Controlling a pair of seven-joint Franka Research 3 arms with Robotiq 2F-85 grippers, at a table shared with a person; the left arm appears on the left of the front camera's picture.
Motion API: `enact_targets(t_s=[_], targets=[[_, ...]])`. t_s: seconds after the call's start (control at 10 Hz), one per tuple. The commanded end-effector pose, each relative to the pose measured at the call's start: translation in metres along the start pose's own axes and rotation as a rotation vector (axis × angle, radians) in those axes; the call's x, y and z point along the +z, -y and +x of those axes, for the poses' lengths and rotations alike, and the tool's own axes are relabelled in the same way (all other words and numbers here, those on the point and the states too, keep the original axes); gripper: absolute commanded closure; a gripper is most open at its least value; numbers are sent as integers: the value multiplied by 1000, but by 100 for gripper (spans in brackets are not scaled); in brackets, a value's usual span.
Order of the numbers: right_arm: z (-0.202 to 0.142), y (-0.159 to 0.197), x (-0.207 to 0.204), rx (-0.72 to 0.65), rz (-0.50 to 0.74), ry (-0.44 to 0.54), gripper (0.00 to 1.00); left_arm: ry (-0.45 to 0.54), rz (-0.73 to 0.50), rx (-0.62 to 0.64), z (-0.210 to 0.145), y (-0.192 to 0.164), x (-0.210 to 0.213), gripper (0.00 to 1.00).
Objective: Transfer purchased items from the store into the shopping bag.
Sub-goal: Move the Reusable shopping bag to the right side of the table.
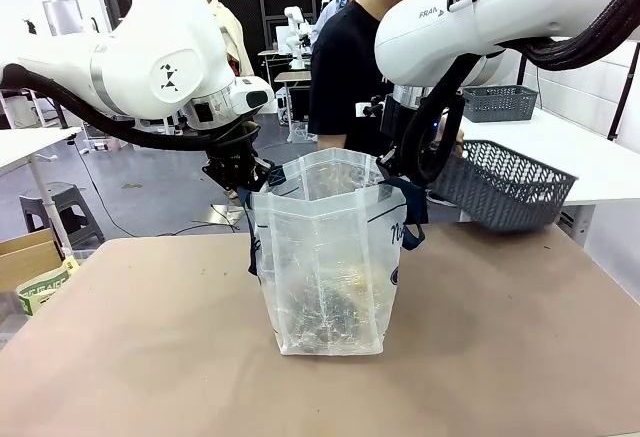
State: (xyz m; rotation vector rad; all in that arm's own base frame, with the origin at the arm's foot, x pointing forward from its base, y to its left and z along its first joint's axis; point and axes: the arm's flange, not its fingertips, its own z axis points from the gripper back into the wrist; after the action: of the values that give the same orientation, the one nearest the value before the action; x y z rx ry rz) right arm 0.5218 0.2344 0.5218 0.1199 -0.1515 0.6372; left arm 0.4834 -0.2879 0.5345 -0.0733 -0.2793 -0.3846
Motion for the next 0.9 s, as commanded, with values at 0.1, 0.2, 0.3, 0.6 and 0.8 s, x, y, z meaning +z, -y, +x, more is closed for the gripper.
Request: enact_targets(t_s=[0.1, 0.2, 0.3, 0.6, 0.8], targets=[[-1, -10, 9, -136, 7, -52, 100, -58, 46, 121, 2, 4, 5, 100], [0, -10, 10, -211, -23, -74, 100, -81, 77, 142, 4, 3, 3, 100], [1, -15, 12, -301, -57, -88, 100, -108, 79, 176, 7, 4, 4, 100], [11, -25, 9, -426, -98, -121, 100, -114, 139, 262, 19, 12, 5, 100], [17, -33, 4, -507, -140, -123, 100, -114, 141, 317, 30, 18, 2, 100]])
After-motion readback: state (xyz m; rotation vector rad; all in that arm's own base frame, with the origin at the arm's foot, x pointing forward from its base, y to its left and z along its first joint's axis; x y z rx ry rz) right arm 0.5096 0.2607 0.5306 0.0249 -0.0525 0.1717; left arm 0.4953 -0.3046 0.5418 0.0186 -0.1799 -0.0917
